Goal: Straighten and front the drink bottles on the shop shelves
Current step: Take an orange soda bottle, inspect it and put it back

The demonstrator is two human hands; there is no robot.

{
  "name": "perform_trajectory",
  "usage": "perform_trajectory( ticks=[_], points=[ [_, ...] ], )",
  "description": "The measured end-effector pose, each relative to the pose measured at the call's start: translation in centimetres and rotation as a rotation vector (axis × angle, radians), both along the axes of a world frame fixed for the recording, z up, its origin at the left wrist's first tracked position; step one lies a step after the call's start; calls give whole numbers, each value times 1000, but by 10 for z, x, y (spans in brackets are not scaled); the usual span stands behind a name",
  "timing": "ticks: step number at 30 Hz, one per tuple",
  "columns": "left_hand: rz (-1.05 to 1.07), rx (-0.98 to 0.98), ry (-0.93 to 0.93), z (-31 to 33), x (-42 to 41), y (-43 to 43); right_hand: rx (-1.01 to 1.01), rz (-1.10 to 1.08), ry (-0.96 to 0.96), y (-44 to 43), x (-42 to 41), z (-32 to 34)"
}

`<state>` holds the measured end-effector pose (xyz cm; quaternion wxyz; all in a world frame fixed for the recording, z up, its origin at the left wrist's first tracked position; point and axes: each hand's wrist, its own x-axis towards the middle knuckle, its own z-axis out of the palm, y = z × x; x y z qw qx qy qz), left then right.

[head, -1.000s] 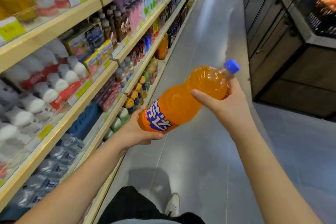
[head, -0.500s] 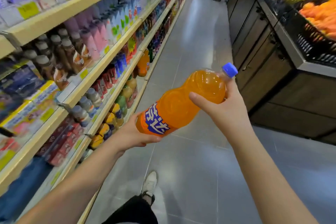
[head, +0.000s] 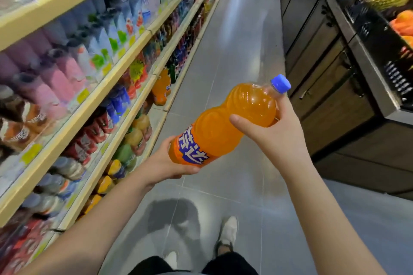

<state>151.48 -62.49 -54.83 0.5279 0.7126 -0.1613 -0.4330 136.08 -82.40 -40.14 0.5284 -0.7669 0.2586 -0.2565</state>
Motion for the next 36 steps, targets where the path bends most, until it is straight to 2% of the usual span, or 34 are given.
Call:
perform_trajectory(
  ticks=[10,15,23,28,36],
  points=[
    [251,28,59,-16,73,-157,29,194,10,-177,115,-16],
    [319,34,62,-18,112,-205,28,293,57,-235,175,-15],
    [501,52,60,-28,213,-268,44,413,82,-291,309,-31],
    [474,45,38,-33,275,-275,83,484,118,-308,391,-40],
    [558,30,36,-42,351,-285,88,658,178,-333,507,-46]
  ],
)
